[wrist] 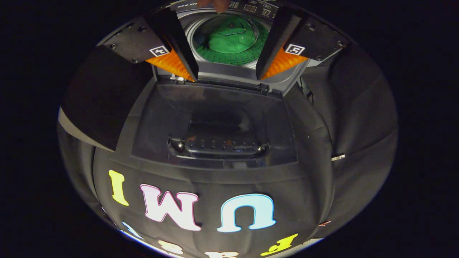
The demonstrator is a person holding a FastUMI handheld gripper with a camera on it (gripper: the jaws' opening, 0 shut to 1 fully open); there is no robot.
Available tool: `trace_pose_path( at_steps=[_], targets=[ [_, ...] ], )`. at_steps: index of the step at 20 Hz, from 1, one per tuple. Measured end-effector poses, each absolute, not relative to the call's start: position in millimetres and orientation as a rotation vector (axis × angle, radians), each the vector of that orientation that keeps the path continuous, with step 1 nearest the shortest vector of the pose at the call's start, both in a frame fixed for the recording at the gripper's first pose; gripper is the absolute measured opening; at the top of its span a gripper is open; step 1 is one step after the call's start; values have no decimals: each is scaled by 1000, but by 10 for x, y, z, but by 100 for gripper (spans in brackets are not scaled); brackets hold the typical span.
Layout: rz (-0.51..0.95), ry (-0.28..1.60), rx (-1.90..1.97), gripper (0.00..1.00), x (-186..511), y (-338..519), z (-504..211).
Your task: Put the clothes into the washing machine and then close the washing machine lid.
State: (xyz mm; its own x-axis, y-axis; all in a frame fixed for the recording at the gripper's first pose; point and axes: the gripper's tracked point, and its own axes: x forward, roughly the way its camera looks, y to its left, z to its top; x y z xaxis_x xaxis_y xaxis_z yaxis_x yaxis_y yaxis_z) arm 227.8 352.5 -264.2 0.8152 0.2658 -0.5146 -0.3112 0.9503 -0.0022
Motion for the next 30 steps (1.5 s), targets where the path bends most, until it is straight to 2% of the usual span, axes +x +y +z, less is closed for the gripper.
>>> trace_pose_path(
  at_steps=[7, 14, 22, 30],
  targets=[
    [318, 500, -62, 100, 2228, 3402, -2430],
    [357, 420, -28, 100, 2380, 3442, -1755],
    [354, 352, 37, 99, 3017, 3689, -1073],
    [282, 391, 19, 100, 3856, 3839, -1185]
  ],
)
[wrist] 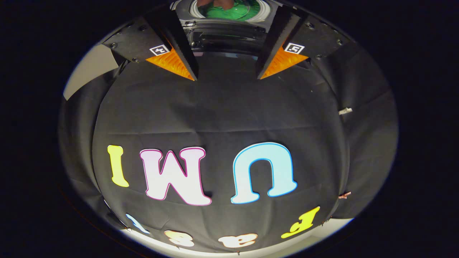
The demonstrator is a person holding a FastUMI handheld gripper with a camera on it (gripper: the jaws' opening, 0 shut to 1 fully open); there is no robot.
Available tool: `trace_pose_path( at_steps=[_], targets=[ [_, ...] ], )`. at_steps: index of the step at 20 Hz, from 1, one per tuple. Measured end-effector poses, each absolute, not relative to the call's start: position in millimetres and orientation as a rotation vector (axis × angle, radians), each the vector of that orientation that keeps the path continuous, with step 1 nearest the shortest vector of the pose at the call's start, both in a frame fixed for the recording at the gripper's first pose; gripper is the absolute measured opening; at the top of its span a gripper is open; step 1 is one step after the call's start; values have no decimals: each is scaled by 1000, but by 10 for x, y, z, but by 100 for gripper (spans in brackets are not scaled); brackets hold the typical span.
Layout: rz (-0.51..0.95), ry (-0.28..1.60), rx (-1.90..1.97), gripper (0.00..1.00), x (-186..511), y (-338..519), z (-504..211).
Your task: Put the clothes into the washing machine and then close the washing machine lid.
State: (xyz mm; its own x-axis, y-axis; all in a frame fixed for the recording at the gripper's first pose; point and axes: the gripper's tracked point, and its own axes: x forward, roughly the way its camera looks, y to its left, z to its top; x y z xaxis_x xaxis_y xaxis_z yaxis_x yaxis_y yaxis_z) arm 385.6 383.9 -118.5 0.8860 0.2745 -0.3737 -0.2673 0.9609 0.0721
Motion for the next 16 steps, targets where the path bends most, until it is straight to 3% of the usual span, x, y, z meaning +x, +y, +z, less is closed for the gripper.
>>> trace_pose_path(
  at_steps=[8, 16],
  targets=[
    [246, 561, 10, 100, 4098, 3883, -1801],
    [284, 609, 2, 100, 3980, 3886, -1809]
  ],
)
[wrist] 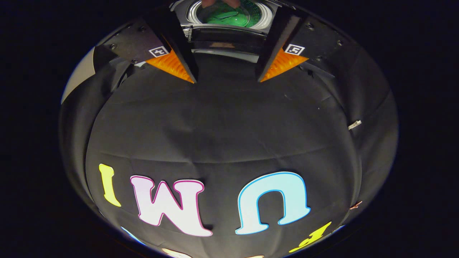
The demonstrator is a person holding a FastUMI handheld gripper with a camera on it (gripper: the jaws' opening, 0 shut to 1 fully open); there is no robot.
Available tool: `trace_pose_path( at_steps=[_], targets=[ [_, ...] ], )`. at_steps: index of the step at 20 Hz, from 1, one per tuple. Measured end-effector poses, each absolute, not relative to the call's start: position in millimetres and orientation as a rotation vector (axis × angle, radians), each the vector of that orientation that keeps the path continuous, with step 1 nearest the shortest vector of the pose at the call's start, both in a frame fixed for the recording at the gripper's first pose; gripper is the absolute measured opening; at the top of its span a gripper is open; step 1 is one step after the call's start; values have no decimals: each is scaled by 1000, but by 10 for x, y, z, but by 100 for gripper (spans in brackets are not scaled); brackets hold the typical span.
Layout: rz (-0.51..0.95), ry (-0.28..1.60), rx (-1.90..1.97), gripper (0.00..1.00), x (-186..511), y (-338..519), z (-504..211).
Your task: Put the clothes into the washing machine and then close the washing machine lid.
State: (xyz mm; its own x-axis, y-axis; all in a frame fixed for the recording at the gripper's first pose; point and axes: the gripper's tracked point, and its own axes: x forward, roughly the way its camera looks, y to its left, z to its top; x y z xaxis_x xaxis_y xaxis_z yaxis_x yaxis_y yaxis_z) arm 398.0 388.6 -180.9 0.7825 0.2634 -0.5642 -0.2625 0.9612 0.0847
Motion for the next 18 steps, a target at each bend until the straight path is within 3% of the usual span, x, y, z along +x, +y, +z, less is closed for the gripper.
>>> trace_pose_path(
  at_steps=[18],
  targets=[
    [362, 588, -13, 100, 3879, 3910, -1786]
  ],
)
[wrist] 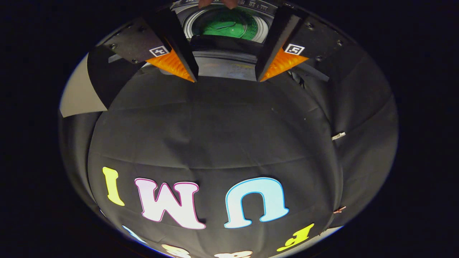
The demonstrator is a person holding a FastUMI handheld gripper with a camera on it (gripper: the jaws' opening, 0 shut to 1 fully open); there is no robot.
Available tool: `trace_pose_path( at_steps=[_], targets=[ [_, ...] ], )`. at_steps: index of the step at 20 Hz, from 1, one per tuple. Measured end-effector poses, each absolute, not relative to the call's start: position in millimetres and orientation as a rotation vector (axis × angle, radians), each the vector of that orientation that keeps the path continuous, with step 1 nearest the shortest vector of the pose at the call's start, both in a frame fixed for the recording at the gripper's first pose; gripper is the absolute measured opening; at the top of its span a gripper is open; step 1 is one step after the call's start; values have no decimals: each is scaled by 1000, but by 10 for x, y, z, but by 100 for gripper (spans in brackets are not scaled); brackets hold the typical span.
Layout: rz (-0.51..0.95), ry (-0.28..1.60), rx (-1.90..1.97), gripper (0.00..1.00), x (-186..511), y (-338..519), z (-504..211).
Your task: Put the clothes into the washing machine and then close the washing machine lid.
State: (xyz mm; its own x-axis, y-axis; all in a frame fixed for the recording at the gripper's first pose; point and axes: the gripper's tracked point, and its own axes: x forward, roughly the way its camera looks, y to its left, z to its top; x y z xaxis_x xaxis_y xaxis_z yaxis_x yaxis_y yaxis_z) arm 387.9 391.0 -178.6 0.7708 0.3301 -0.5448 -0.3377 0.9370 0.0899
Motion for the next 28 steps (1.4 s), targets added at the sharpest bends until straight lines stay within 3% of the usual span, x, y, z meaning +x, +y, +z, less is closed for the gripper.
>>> trace_pose_path(
  at_steps=[6, 15, 22, 28],
  targets=[
    [432, 638, -117, 100, 3630, 3906, -2123],
    [453, 442, -47, 100, 3253, 3755, -1815],
    [566, 468, 55, 100, 3043, 3909, -2071],
    [560, 329, 31, 100, 2987, 3808, -1673]
  ],
)
